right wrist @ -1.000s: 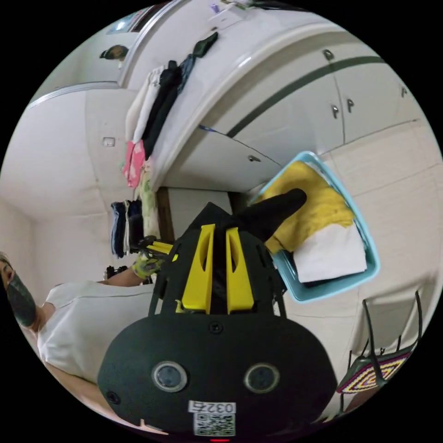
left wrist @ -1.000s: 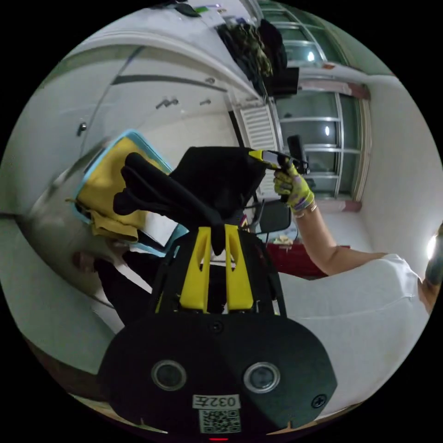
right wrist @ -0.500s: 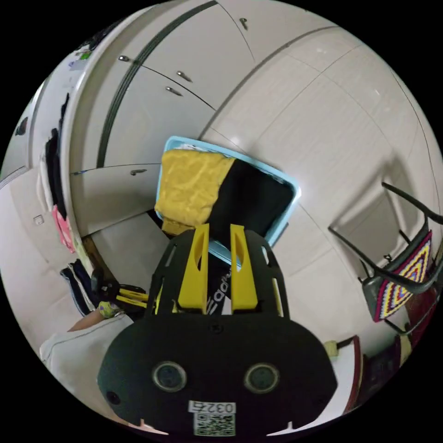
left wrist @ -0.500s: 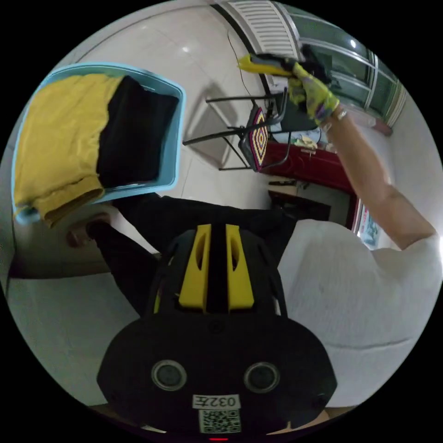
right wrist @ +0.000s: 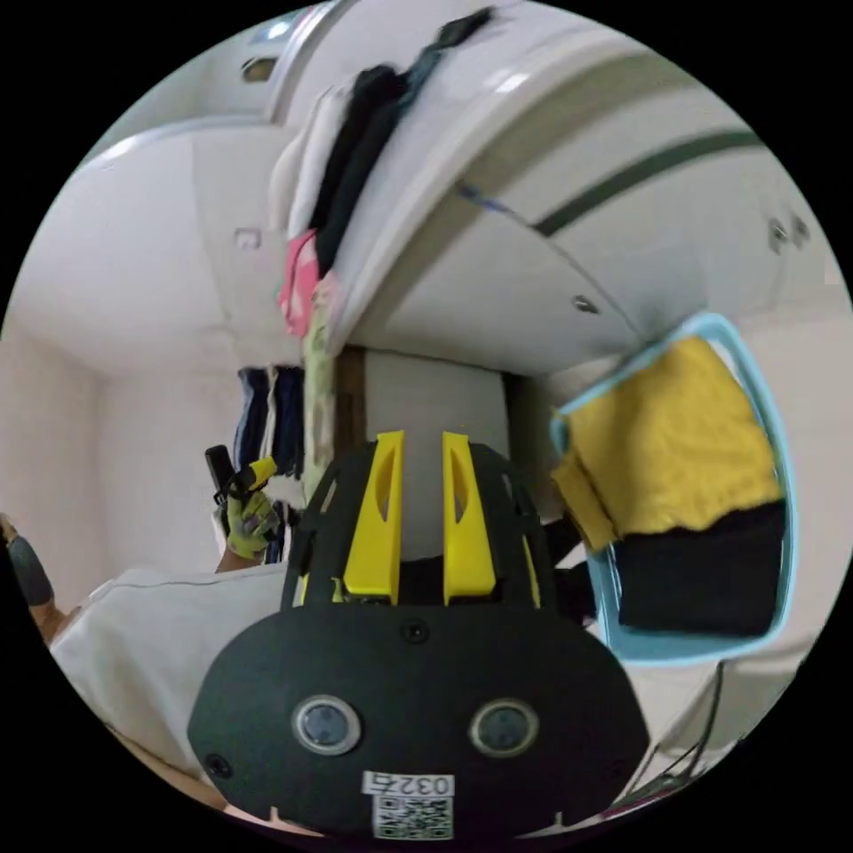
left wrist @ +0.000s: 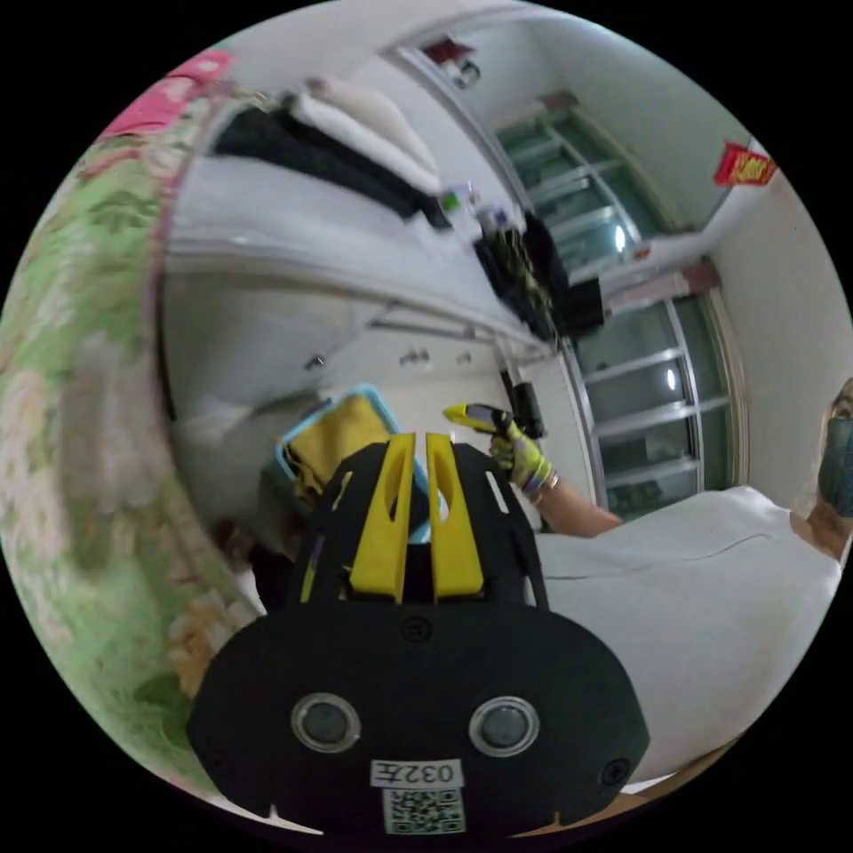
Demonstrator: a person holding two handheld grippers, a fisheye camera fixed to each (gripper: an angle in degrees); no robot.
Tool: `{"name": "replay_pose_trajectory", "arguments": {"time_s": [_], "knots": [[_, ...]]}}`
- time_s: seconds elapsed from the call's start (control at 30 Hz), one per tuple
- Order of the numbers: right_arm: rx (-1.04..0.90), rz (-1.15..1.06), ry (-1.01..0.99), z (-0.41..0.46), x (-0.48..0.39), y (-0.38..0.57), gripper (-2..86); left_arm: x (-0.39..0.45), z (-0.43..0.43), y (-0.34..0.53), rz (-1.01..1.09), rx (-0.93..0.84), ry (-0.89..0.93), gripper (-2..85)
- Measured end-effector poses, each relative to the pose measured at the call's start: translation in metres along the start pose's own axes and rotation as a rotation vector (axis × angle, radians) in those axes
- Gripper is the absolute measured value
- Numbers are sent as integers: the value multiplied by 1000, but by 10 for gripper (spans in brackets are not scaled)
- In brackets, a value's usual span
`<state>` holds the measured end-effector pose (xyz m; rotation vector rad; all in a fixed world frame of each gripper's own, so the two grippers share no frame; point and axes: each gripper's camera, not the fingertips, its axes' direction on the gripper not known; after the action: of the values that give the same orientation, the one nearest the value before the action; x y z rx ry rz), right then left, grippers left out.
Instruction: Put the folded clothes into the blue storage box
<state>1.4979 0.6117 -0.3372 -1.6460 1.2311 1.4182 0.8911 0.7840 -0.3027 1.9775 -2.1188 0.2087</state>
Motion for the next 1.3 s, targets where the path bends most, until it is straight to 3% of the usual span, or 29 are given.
{"name": "replay_pose_trajectory", "arguments": {"time_s": [0.27, 0.37, 0.57, 0.8, 0.9, 1.17, 1.3], "knots": [[-406, -462, -162, 121, -172, -55, 81, -29, -226, 182, -363, 717, -191, 46], [-460, -596, -204, 156, -239, -58, 86, -26, -279, 241, -499, 844, -279, 58], [-456, -737, -158, 213, -348, -59, 110, 6, -337, 302, -495, 1039, -365, 57], [-428, -673, 15, 259, -406, -56, 133, 8, -354, 325, -478, 1112, -295, 55], [-501, -648, 54, 278, -417, -47, 100, 8, -361, 337, -485, 1124, -282, 54], [-366, -1009, 398, 283, -472, 17, 79, 21, -387, 361, -507, 1172, -329, 51], [-461, -888, 373, 287, -469, 14, 63, 20, -404, 361, -548, 1194, -356, 76]]}}
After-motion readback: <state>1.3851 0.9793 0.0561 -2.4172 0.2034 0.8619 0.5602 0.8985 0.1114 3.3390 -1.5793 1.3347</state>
